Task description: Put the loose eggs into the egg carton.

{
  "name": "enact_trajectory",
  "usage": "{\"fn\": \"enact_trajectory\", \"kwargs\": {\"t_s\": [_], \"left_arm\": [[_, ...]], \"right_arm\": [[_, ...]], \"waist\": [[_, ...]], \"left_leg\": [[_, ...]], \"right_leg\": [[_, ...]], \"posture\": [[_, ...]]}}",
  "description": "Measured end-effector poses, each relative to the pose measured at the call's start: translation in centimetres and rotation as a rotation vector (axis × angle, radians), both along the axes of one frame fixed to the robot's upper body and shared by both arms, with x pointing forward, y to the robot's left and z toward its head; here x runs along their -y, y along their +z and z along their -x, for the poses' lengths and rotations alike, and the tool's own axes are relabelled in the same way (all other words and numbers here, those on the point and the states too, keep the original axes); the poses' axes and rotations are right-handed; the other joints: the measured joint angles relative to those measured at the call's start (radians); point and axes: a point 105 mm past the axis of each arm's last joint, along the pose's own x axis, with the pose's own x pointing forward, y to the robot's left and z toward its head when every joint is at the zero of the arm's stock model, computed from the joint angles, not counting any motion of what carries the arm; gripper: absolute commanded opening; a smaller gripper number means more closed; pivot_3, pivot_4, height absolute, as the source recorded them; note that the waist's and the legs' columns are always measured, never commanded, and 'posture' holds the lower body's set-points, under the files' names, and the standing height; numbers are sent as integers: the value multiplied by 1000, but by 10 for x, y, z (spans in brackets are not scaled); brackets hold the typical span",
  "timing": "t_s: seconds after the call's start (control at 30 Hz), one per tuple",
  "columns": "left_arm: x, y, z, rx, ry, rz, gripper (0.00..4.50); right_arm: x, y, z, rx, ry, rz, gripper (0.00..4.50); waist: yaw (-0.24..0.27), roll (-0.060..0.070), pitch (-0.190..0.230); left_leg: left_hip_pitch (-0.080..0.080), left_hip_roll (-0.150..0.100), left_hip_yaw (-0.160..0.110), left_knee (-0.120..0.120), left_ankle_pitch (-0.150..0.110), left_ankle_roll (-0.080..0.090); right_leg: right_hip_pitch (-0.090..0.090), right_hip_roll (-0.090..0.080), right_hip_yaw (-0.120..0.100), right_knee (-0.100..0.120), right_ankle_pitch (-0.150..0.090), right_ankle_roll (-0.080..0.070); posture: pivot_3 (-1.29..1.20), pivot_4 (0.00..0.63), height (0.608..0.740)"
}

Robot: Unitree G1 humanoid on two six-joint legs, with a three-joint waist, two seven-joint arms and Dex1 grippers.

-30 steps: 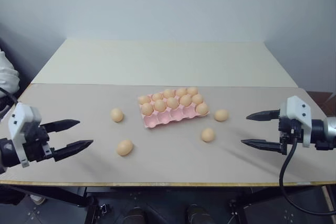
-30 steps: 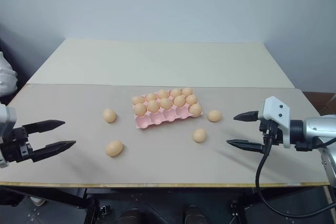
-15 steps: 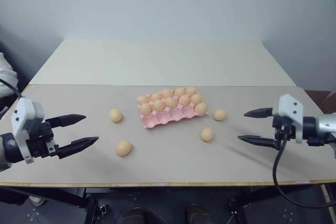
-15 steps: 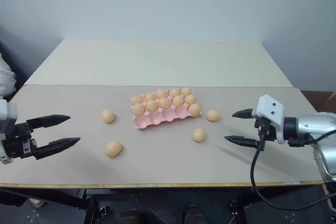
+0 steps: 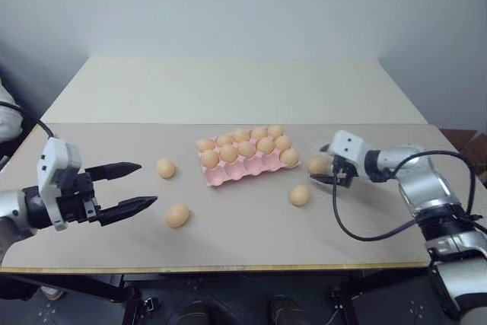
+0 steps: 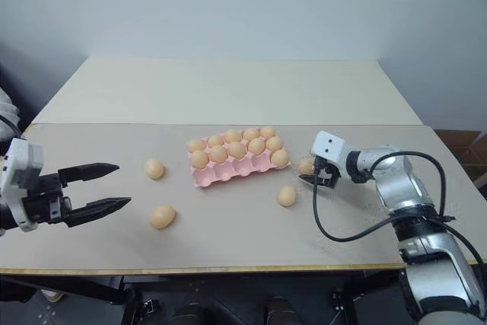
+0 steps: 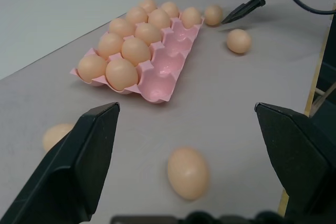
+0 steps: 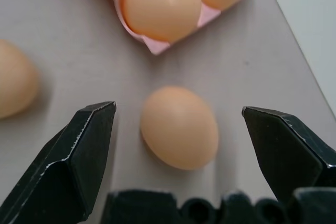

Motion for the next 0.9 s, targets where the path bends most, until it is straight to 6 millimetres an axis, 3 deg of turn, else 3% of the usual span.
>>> {"fn": "enact_trajectory", "kwargs": {"t_s": [0.1, 0.27, 0.33, 0.43, 0.6, 0.73, 0.9], "left_arm": [[1, -4, 3, -9, 2, 1, 4500], [1, -4, 5, 3, 8, -6, 4500], [0, -2, 5, 12, 15, -7, 4500], [-1, -1, 5, 20, 20, -9, 4500], [-1, -1, 6, 19, 22, -12, 4500], [0, -1, 6, 21, 20, -12, 4500], [0, 0, 5, 26, 20, -12, 4500]], "right_arm": [[2, -10, -8, -19, -24, 12, 4111], [2, -15, -12, -31, -33, -6, 2483], [2, -14, -12, -32, -29, -13, 2157], [2, -8, -9, -20, -8, -27, 2123], [0, 22, 7, 60, 42, -58, 2123], [-32, 48, 16, 129, 136, -125, 2123], [-77, 50, 10, 134, 188, -201, 2123]], "waist": [[-4, 0, 0], [-5, 0, 0], [-5, 0, 0], [-5, 0, 0], [-2, 1, 0], [-15, 1, 0], [-19, 1, 0]], "left_leg": [[0, 0, 0, 0, 0, 0], [2, 0, 0, 0, 0, 0], [2, 0, 0, 0, 0, 0], [2, 0, 0, 0, 0, 0], [1, 0, 0, 0, 0, 0], [4, 1, 0, 0, 0, 0], [3, 0, 0, 0, 0, 0]], "right_leg": [[0, 0, 0, 0, 0, 0], [1, 0, 0, 2, 0, 0], [1, 0, 0, 2, 0, 0], [0, 0, 0, 2, 0, 0], [0, 0, 0, 2, 0, 0], [2, 1, 1, 4, 0, 0], [0, 1, 1, 4, 0, 0]], "posture": [[0, 150, 740], [0, 150, 740], [0, 150, 740], [0, 150, 740], [0, 150, 740], [0, 150, 740], [0, 150, 740]]}}
